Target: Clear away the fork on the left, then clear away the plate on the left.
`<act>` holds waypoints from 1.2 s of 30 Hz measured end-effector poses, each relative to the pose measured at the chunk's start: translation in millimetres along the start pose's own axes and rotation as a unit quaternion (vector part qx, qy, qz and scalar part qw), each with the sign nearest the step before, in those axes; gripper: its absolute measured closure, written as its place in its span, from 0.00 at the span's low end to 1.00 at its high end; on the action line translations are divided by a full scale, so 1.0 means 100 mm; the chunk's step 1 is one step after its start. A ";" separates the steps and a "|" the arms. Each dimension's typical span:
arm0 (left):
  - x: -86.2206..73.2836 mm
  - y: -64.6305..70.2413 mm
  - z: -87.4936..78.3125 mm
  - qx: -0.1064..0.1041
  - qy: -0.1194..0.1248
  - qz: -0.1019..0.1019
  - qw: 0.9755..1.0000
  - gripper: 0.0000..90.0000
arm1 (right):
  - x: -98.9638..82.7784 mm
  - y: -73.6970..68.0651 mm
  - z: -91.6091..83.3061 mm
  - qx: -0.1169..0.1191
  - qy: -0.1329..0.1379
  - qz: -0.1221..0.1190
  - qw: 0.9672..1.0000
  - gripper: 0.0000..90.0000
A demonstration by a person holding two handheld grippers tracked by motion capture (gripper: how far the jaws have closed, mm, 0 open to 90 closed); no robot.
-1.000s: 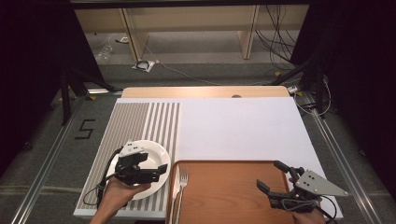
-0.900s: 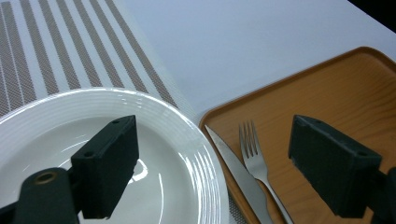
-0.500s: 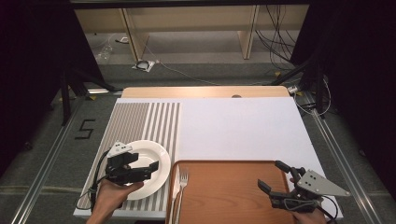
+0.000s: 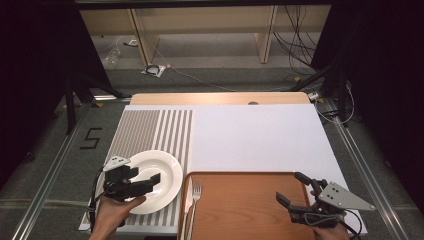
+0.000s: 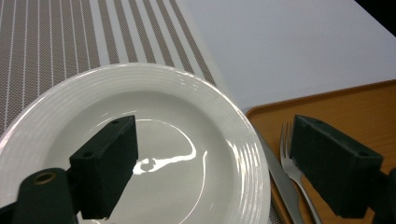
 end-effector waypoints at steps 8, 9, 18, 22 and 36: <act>-0.04 -0.09 -0.06 0.010 0.008 -0.028 1.000 0.17 | 0.00 0.00 0.00 0.000 0.001 0.000 1.000 0.17; -0.04 -0.10 -0.07 0.011 0.009 -0.031 0.999 0.17 | 0.00 0.00 0.00 0.000 0.001 0.000 1.000 0.17; -0.09 -0.20 -0.13 0.025 0.015 -0.055 0.998 0.17 | 0.01 -0.01 0.00 0.001 0.000 -0.002 1.000 0.17; -0.09 -0.24 -0.15 0.026 0.016 -0.063 0.998 0.17 | 0.01 -0.01 0.00 0.001 -0.002 -0.001 1.000 0.17; -0.14 -0.38 -0.21 0.047 0.029 -0.098 0.994 0.17 | 0.01 -0.01 -0.01 0.000 0.001 0.000 1.000 0.17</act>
Point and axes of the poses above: each handheld gripper's, and its own axes: z roughly forward along the jaws, x roughly out of its top, y roughly to its right, the point moved 5 cm from there along z, roughly forward along the jaws, and after that the axes turned 14 degrees about -x, right-handed, at the moved point
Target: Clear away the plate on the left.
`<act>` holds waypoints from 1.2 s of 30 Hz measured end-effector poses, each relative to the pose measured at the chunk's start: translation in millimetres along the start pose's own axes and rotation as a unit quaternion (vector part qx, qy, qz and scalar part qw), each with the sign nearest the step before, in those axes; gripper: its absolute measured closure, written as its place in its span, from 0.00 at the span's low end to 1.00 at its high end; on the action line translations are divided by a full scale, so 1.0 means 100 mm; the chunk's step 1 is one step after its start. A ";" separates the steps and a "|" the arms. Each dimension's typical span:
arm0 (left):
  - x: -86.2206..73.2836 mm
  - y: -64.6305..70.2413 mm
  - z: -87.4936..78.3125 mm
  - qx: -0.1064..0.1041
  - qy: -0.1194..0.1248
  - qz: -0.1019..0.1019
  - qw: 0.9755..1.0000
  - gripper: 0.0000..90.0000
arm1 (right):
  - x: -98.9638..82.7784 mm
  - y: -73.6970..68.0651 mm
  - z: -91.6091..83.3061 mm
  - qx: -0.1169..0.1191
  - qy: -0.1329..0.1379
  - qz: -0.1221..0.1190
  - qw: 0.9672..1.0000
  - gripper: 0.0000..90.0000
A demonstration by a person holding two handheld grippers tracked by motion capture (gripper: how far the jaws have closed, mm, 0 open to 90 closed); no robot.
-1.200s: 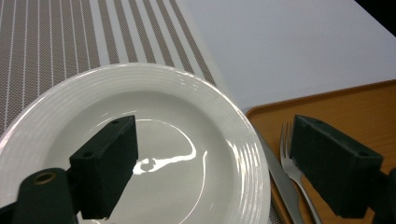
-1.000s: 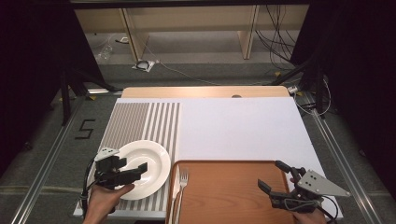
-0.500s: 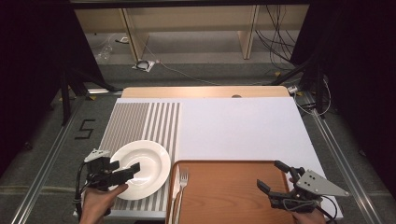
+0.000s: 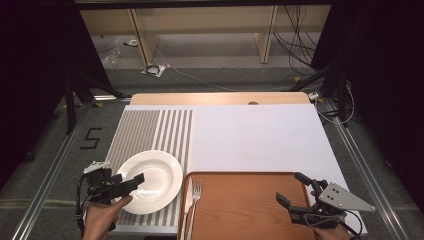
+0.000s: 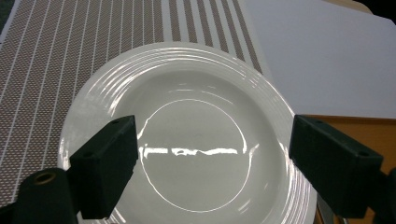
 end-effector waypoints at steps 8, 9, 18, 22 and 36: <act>-0.02 -0.08 -0.04 0.019 0.002 -0.009 1.000 0.17 | 0.01 -0.03 0.02 0.002 -0.003 -0.005 1.000 0.17; -0.03 -0.09 -0.04 0.025 0.001 -0.008 1.000 0.17 | 0.01 -0.03 0.01 0.001 -0.004 -0.005 1.000 0.17; -0.06 -0.20 -0.07 0.055 -0.005 -0.023 0.998 0.17 | 0.01 -0.02 0.01 0.000 -0.003 -0.005 1.000 0.17; -0.08 -0.24 -0.11 0.066 -0.003 -0.032 0.997 0.17 | 0.01 -0.02 0.01 -0.001 -0.003 -0.005 1.000 0.17; -0.21 -0.29 -0.18 0.053 -0.001 -0.084 0.995 0.17 | 0.01 -0.03 0.01 0.000 -0.001 -0.006 1.000 0.17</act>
Point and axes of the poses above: each handheld gripper's, and its own axes: z roughly forward along the jaws, x roughly out of its top, y roughly to its right, the point moved 5 cm from there along z, roughly forward along the jaws, and after that the axes turned 14 degrees about -x, right-handed, at the moved point
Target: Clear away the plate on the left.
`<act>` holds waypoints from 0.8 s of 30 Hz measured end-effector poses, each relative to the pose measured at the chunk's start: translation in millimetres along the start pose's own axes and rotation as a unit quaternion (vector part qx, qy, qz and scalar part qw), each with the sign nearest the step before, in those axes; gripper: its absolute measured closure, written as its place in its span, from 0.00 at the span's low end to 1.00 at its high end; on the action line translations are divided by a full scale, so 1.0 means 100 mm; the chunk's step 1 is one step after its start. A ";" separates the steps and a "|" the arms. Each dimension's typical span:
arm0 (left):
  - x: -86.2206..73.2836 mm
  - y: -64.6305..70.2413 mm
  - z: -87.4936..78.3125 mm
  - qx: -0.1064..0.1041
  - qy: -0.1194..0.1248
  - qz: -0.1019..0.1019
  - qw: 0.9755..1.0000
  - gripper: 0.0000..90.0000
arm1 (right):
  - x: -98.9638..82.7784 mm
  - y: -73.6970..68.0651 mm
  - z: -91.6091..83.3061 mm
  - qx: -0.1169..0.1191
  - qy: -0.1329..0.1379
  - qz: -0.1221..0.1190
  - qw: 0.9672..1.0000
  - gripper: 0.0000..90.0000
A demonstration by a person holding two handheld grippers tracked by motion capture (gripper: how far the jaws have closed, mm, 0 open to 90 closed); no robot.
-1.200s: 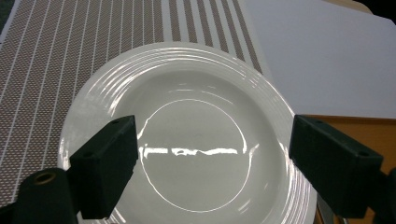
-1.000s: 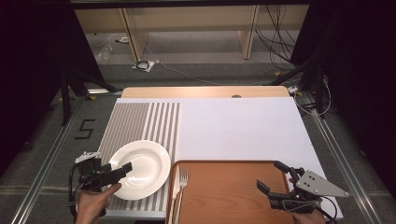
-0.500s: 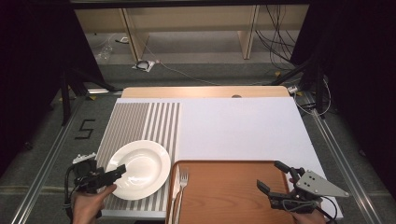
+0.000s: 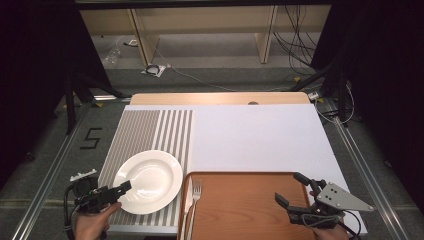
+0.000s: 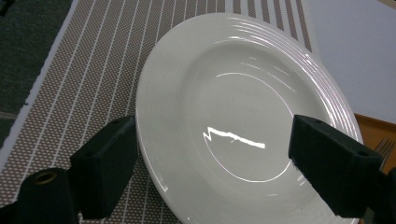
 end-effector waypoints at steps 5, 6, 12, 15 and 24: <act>-0.04 -0.01 0.02 0.001 -0.006 -0.018 1.000 0.17 | 0.00 0.00 0.00 -0.001 -0.001 0.000 1.000 0.17; -0.05 -0.02 0.01 0.003 -0.004 -0.021 1.000 0.17 | 0.00 0.00 0.00 -0.001 0.000 0.001 1.000 0.17; -0.11 -0.10 -0.01 -0.020 0.007 -0.084 0.996 0.17 | 0.00 0.00 0.00 -0.001 0.000 0.002 1.000 0.17; -0.15 -0.13 0.00 -0.033 0.009 -0.117 0.992 0.17 | 0.00 0.00 0.00 -0.001 -0.001 0.000 1.000 0.17; -0.24 -0.18 0.02 -0.062 0.013 -0.195 0.979 0.18 | 0.00 0.00 0.00 -0.001 -0.001 0.001 1.000 0.17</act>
Point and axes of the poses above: each handheld gripper's, and its own axes: z roughly forward along the jaws, x roughly out of its top, y roughly to its right, the point moved 5 cm from there along z, roughly forward along the jaws, and after that the axes turned 14 degrees about -x, right-handed, at the moved point
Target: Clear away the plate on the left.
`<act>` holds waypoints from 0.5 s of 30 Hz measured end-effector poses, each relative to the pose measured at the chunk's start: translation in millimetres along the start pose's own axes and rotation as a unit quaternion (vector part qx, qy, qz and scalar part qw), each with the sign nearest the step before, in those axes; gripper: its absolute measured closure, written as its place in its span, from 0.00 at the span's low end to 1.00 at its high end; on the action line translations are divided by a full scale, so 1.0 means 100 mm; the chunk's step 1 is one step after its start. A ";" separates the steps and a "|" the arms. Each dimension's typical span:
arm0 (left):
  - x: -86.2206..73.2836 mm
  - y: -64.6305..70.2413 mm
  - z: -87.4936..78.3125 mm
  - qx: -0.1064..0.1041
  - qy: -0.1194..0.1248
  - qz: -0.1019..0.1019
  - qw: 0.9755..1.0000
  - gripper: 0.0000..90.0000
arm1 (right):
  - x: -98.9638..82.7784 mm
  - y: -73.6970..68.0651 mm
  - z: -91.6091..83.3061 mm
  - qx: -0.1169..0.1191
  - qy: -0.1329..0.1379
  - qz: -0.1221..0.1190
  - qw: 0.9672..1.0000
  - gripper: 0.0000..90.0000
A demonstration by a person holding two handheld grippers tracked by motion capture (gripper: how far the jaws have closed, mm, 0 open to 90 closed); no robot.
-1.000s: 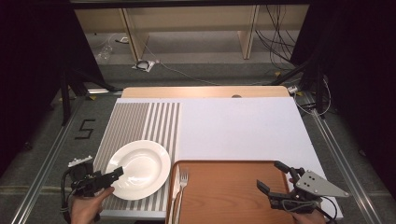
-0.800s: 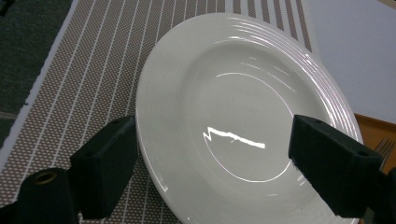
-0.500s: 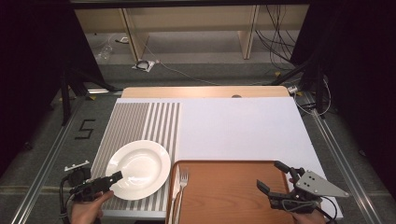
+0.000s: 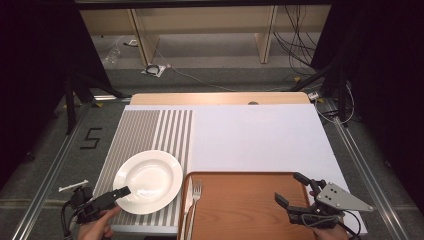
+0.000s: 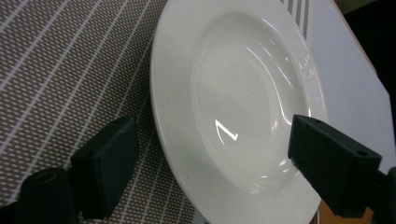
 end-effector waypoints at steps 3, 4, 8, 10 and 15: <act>-0.02 -0.03 0.01 -0.011 0.003 -0.026 1.000 0.18 | 0.00 0.00 0.00 -0.001 0.000 -0.001 1.000 0.17; -0.02 -0.03 0.01 -0.015 0.005 -0.034 0.999 0.18 | 0.00 0.00 0.00 0.000 0.001 0.000 1.000 0.17; -0.05 -0.04 0.02 -0.028 0.009 -0.055 0.998 0.21 | 0.00 0.00 0.00 -0.001 -0.004 -0.002 1.000 0.17; -0.07 -0.04 0.03 -0.034 0.014 -0.068 0.997 0.22 | 0.00 0.00 0.00 -0.001 -0.004 -0.001 1.000 0.17; -0.13 -0.05 0.06 -0.046 0.017 -0.098 0.994 0.23 | 0.00 -0.01 0.01 0.000 -0.001 -0.001 1.000 0.17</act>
Point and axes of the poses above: each handheld gripper's, and its own axes: z roughly forward along the jaws, x roughly out of its top, y roughly to its right, the point moved 5 cm from there along z, roughly forward along the jaws, and after that the axes turned 14 degrees about -x, right-handed, at the moved point
